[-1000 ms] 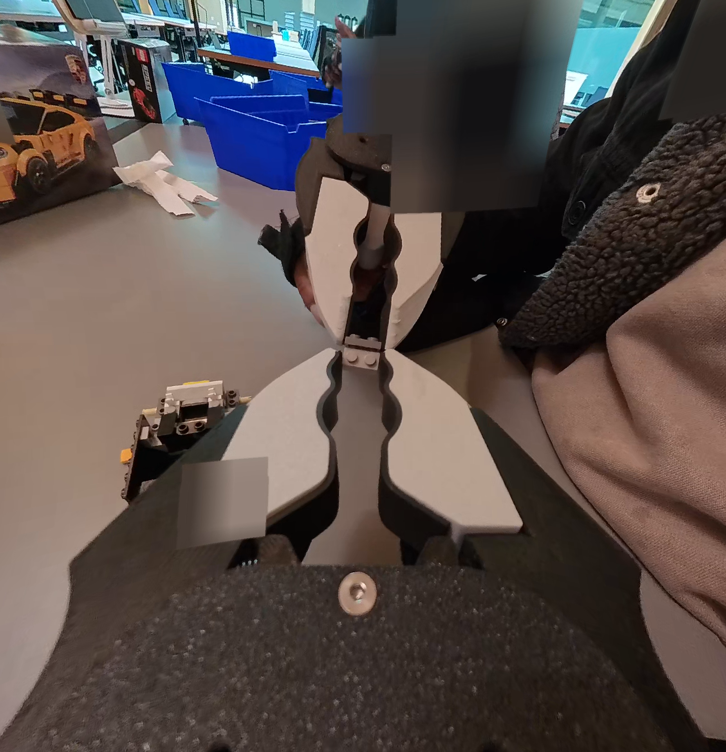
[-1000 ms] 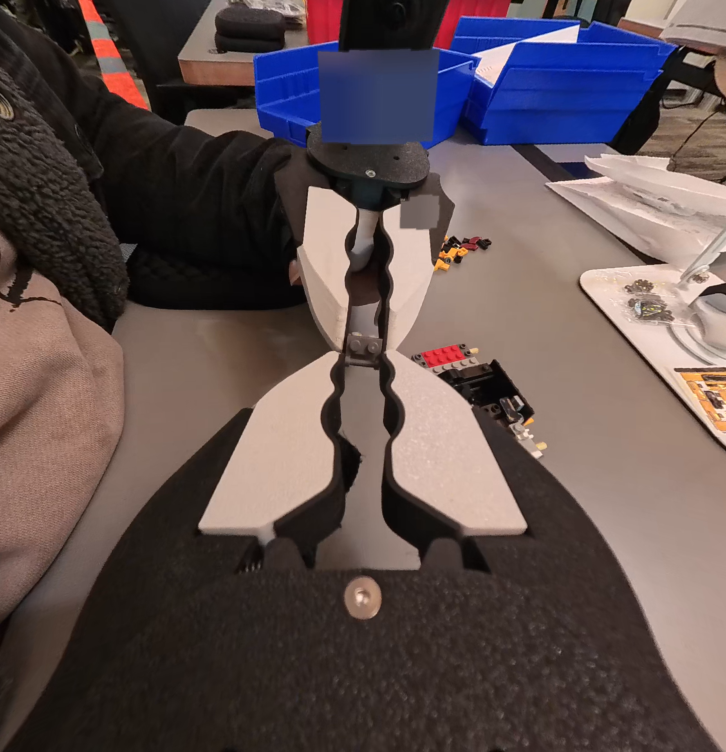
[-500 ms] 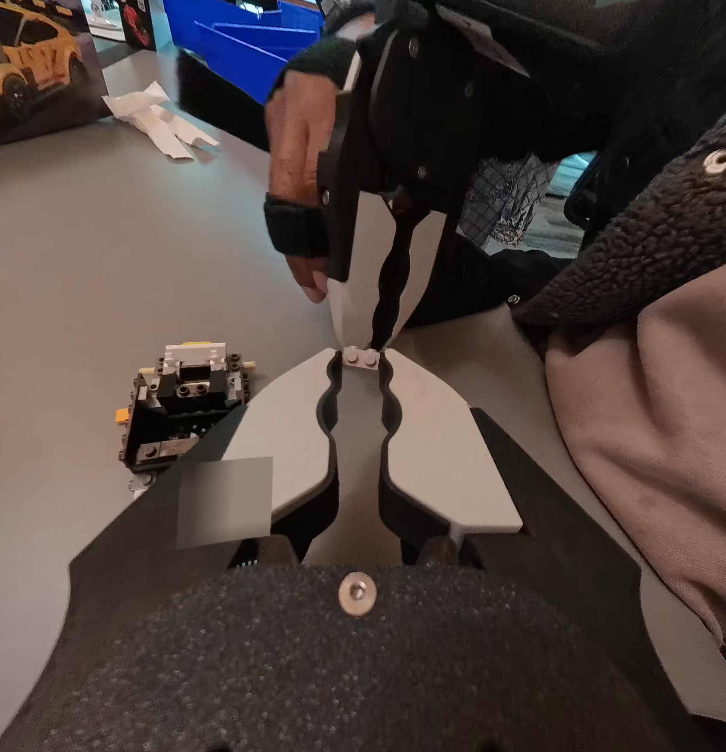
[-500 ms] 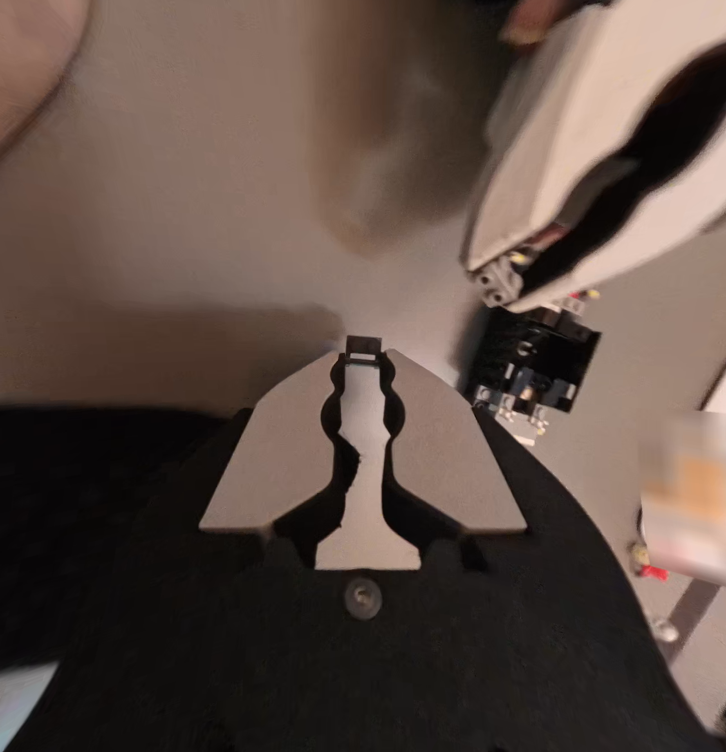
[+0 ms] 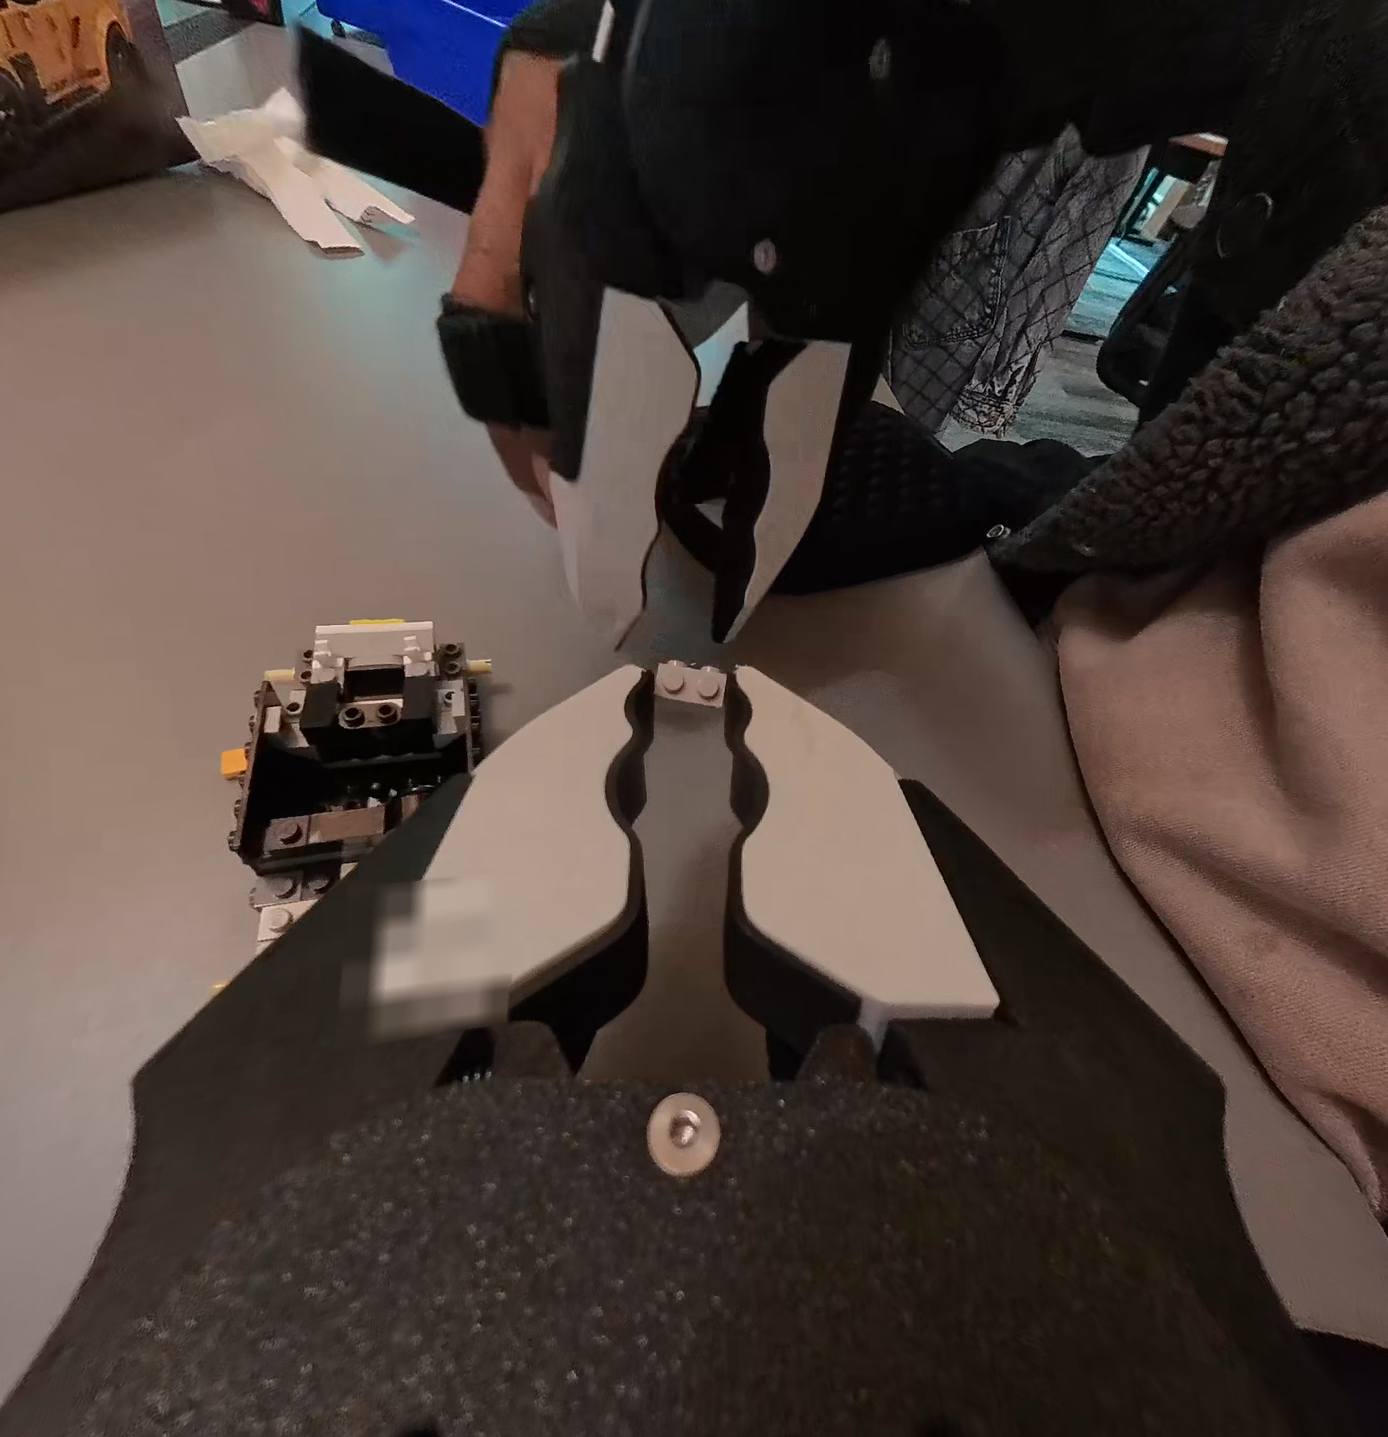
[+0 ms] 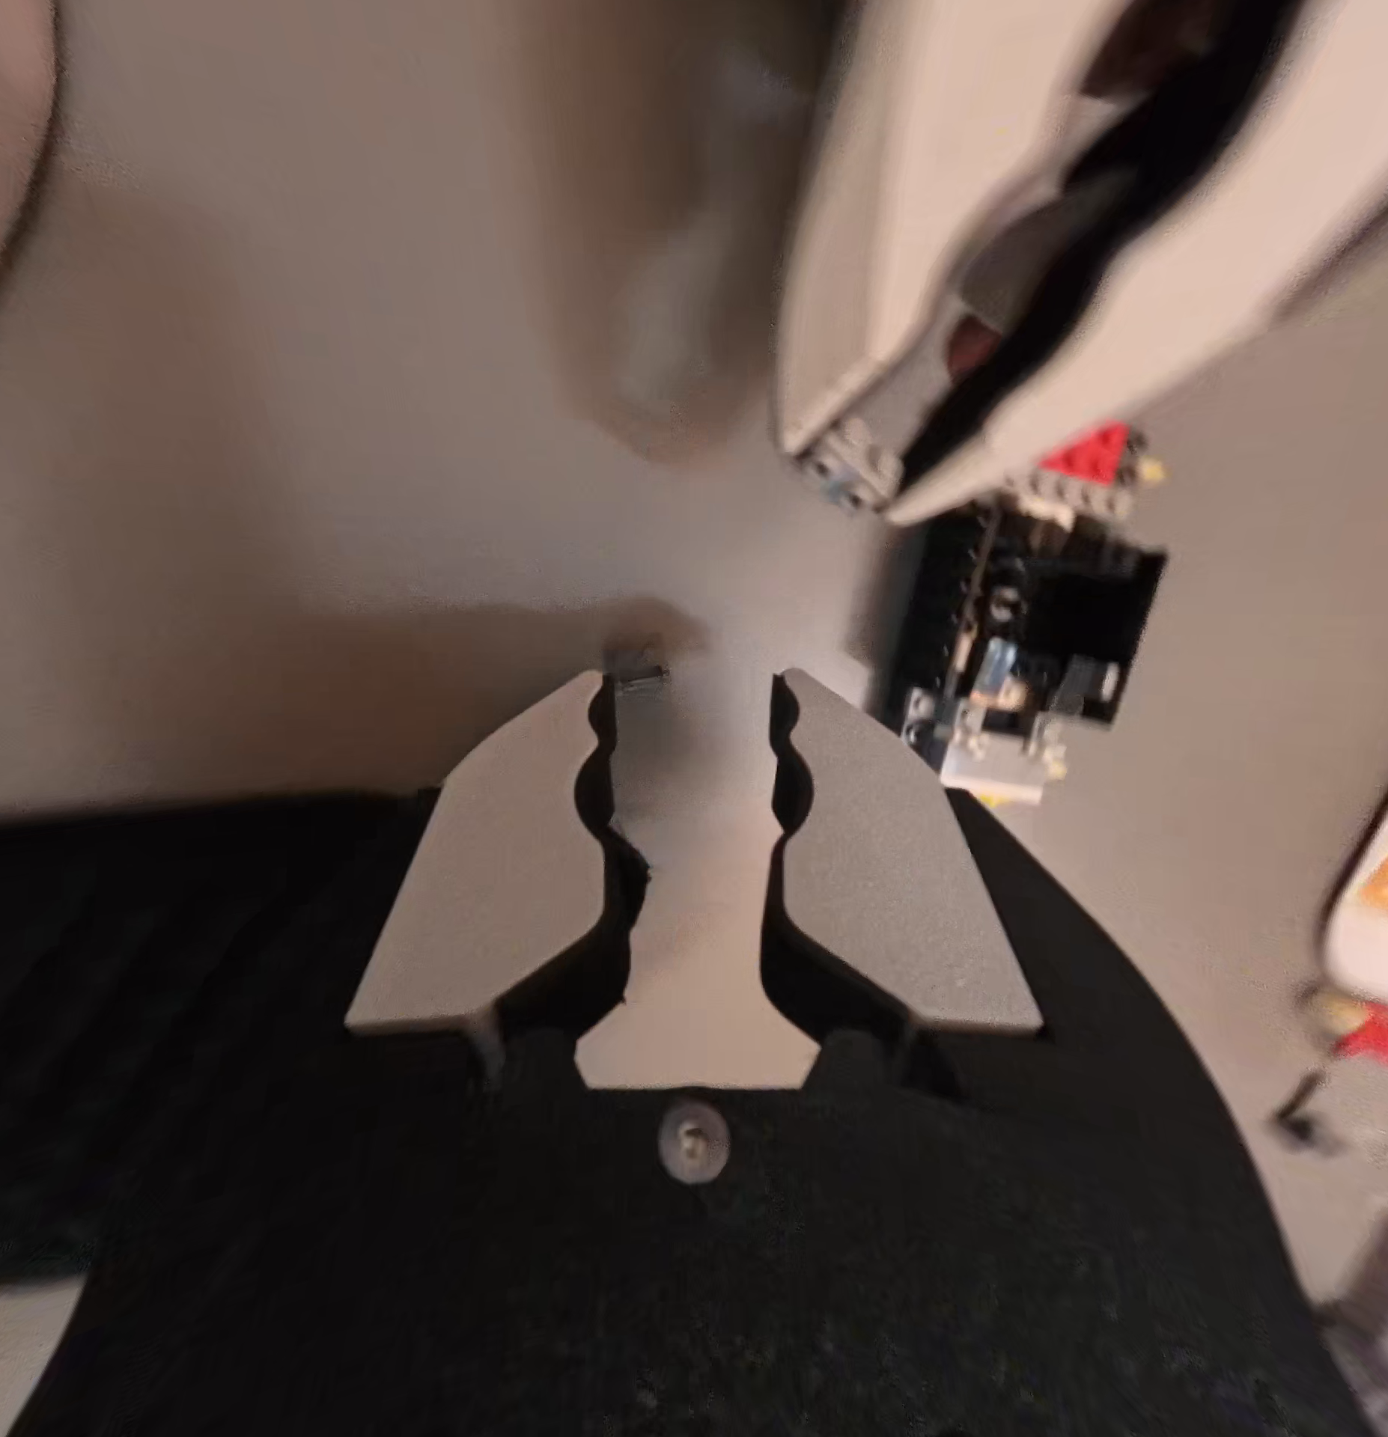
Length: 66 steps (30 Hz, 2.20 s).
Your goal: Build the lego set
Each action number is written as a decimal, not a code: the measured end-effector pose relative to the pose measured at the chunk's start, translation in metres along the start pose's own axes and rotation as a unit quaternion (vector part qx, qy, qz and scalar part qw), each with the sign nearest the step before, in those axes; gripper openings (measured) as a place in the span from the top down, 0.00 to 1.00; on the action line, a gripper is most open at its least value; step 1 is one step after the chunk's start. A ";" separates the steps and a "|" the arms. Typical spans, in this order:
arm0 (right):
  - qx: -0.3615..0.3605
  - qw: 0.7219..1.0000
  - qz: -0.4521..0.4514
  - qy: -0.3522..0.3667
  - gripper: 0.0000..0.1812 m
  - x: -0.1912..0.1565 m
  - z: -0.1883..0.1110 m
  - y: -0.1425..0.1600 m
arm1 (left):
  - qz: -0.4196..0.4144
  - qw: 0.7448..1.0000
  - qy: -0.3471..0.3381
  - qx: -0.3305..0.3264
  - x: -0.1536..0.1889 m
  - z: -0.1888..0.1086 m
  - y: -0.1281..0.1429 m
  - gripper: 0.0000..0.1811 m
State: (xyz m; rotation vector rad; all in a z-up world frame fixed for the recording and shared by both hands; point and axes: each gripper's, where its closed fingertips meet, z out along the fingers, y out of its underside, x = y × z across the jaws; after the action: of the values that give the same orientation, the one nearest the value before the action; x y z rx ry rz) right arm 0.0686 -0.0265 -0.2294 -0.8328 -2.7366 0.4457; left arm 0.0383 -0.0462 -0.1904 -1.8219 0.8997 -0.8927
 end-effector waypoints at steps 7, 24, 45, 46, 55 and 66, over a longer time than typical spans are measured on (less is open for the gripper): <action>0.067 0.920 0.384 0.041 0.82 -0.008 0.004 0.004 | -0.002 1.000 -0.021 -0.007 -0.007 0.000 0.003 0.91; -0.026 0.986 -0.165 0.013 0.92 -0.016 0.024 -0.007 | -0.003 1.000 -0.017 -0.024 -0.006 0.003 0.008 0.91; 0.038 0.871 0.474 0.122 0.85 -0.015 0.026 -0.009 | -0.012 0.999 -0.030 -0.007 -0.011 -0.004 0.004 0.91; 0.039 0.868 0.479 0.129 0.86 -0.013 0.026 -0.009 | -0.010 0.999 -0.031 -0.009 -0.011 -0.004 0.004 0.91; 0.059 0.884 0.445 0.130 0.91 -0.012 0.025 -0.005 | 0.003 1.000 -0.020 -0.005 -0.007 -0.004 0.003 0.91; 0.453 0.836 0.265 0.160 0.92 0.024 -0.076 -0.057 | -0.005 0.995 0.024 0.092 0.006 -0.016 -0.029 0.91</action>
State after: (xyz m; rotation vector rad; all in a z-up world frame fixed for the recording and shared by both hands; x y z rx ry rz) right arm 0.0450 -0.0418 -0.1357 -1.1862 -1.6120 1.4038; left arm 0.0339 -0.0482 -0.1574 -1.6540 0.8109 -0.9970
